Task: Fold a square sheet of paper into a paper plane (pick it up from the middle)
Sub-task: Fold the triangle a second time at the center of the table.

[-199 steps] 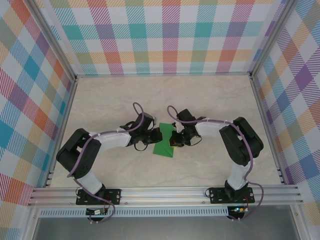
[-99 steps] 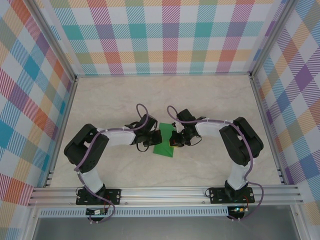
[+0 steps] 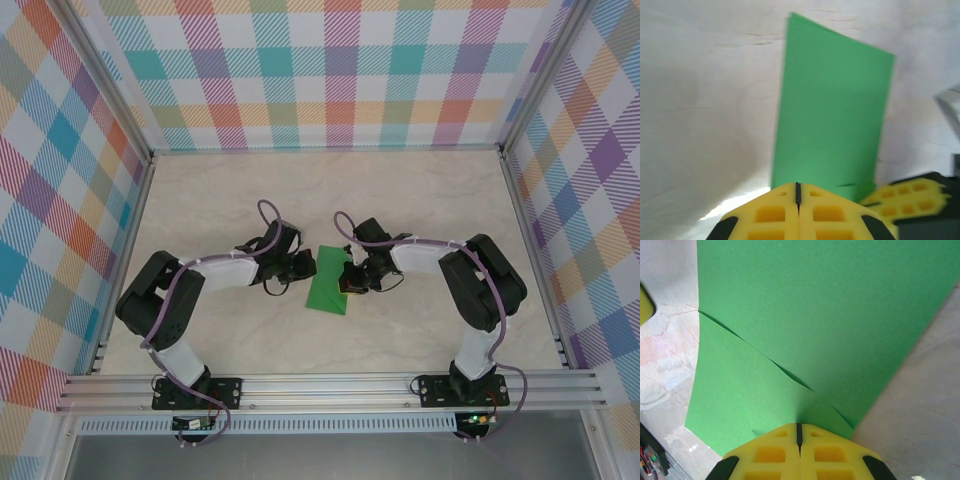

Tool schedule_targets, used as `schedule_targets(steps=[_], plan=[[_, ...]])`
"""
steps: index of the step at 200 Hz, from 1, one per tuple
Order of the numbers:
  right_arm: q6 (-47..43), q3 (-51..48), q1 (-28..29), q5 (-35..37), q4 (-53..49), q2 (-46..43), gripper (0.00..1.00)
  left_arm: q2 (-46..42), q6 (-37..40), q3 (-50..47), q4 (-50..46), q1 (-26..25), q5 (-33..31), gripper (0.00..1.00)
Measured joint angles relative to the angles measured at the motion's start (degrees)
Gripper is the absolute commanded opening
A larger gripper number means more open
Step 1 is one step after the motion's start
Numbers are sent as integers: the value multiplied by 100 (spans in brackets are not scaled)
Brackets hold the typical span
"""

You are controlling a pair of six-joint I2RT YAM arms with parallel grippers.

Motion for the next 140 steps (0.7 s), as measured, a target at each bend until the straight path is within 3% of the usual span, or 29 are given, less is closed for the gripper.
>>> schedule_targets(steps=[61, 140], plan=[[2, 7, 0, -11, -4, 0, 3, 243, -111, -144, 461, -299, 404, 0], [-2, 129, 11, 20, -337, -57, 4, 529, -105, -68, 385, -363, 378, 0]])
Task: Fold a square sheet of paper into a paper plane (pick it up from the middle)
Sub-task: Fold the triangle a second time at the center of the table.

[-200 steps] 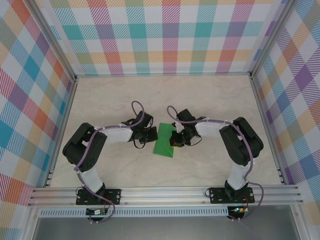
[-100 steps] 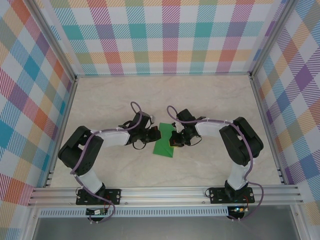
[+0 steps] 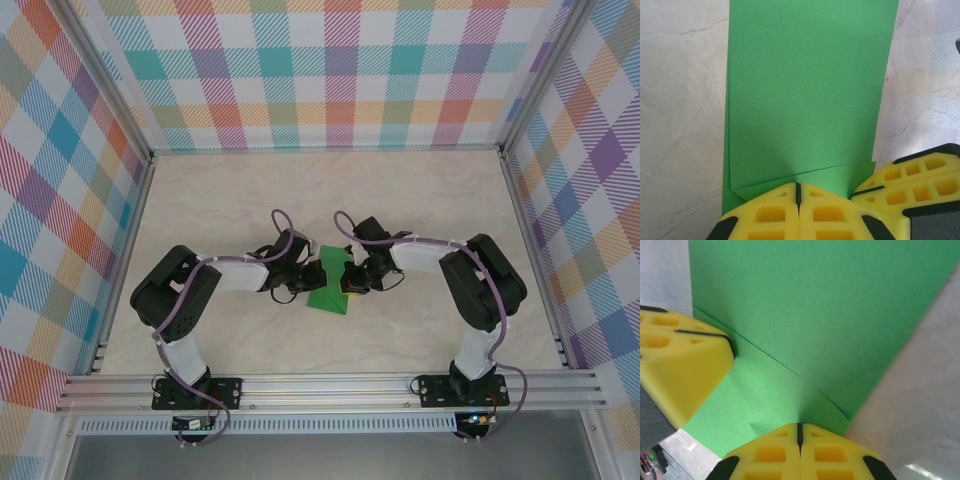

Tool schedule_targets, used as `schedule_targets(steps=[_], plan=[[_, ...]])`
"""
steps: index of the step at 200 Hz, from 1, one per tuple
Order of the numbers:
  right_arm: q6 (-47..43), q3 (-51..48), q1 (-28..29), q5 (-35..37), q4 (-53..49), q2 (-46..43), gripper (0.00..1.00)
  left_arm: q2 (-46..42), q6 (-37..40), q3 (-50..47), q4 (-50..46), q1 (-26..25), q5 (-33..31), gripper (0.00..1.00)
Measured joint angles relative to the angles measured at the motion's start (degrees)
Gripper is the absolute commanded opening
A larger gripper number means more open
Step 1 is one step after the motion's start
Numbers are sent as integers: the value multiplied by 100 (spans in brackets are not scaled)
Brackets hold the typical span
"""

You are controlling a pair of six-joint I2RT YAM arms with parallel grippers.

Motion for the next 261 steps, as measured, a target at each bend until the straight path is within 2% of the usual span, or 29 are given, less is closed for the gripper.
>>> schedule_targets(steps=[51, 111, 169, 261], plan=[[52, 20, 269, -127, -221, -402, 4, 0, 0, 0, -7, -15, -46, 0], [297, 87, 682, -138, -184, -203, 3, -2, -2, 0, -24, -44, -114, 0], [308, 90, 686, 144, -258, -81, 3, -2, -4, 11, -52, -61, -166, 0], [310, -28, 684, 133, -111, -24, 3, -2, -26, 33, -98, -85, -243, 0]])
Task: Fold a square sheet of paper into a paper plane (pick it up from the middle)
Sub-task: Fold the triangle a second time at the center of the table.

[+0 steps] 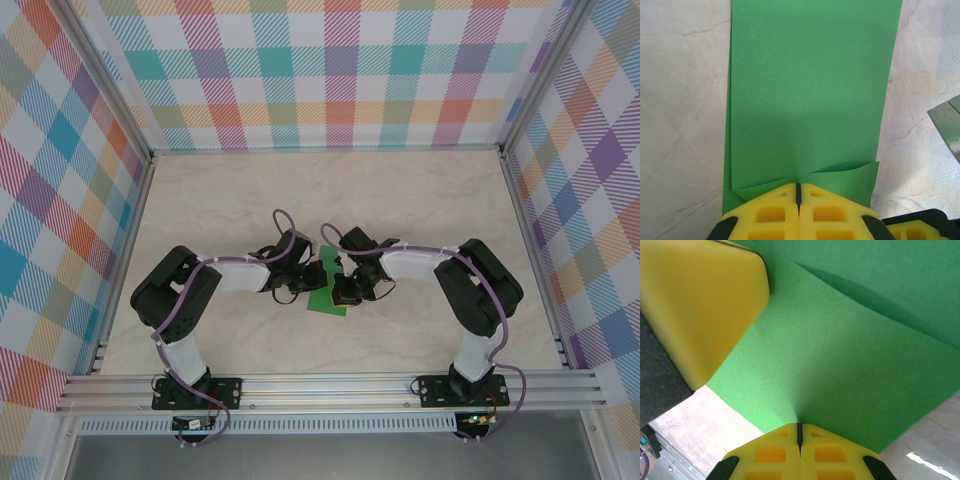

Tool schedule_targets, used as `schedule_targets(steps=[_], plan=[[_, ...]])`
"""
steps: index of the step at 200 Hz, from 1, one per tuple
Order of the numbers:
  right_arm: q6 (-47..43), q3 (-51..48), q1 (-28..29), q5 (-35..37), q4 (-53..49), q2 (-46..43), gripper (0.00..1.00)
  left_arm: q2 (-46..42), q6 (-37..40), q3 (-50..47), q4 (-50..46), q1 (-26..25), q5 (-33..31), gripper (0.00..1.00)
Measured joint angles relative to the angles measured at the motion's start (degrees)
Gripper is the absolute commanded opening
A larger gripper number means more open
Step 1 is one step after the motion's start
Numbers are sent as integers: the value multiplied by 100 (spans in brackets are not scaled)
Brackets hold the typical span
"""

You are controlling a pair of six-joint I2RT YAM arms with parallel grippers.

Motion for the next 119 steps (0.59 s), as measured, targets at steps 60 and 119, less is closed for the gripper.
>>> schedule_targets(steps=[60, 119], plan=[[0, -271, -17, -44, 306, -144, 2, 2, -72, 50, -103, -28, -87, 0], [-31, -1086, -22, -181, 892, -664, 2, 4, -162, 63, -144, -39, -181, 0]])
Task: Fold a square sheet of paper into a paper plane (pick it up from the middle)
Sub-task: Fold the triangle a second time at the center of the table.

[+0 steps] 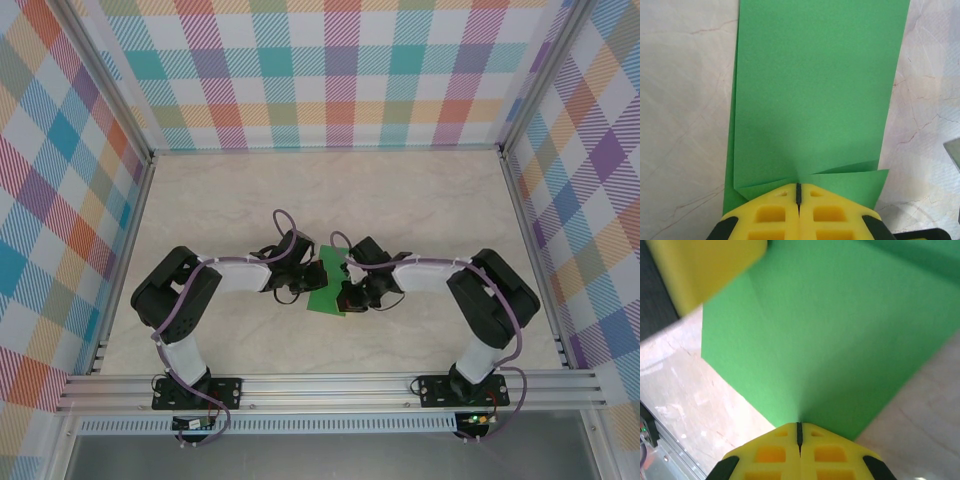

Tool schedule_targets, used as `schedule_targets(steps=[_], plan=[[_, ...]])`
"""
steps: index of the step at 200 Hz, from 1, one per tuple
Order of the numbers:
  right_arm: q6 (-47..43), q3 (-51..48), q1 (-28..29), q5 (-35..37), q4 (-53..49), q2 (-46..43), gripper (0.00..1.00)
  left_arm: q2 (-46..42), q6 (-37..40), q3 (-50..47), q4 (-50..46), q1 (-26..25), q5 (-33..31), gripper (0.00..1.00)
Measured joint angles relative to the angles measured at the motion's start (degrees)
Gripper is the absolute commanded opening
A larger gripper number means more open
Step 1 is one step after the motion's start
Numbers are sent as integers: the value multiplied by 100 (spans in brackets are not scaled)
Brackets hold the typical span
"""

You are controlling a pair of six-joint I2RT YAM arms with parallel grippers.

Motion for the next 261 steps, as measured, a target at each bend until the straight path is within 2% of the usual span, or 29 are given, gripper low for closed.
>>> schedule_targets(steps=[27, 57, 95, 133, 162, 217, 261], plan=[[-50, -269, 0, -55, -15, -240, 2, -4, -57, 0, 0, -15, -31, 0], [-109, -295, 2, 17, -533, -494, 3, -4, -59, 0, 0, -15, -28, 0], [-129, 271, 7, 22, -846, -638, 3, -9, -57, -2, 0, -17, -28, 0], [-146, 1060, 7, 173, -750, -4, 2, -9, -59, -4, 2, -17, -26, 0], [-146, 1276, 7, 286, -737, 525, 1, -9, -59, -4, 2, -17, -28, 0], [-164, 1215, 2, 352, -682, 767, 1, -4, -107, -4, 0, -26, -31, 0], [-350, 459, 0, 225, -208, 282, 0, 0, -251, -4, 0, -26, -57, 0]])
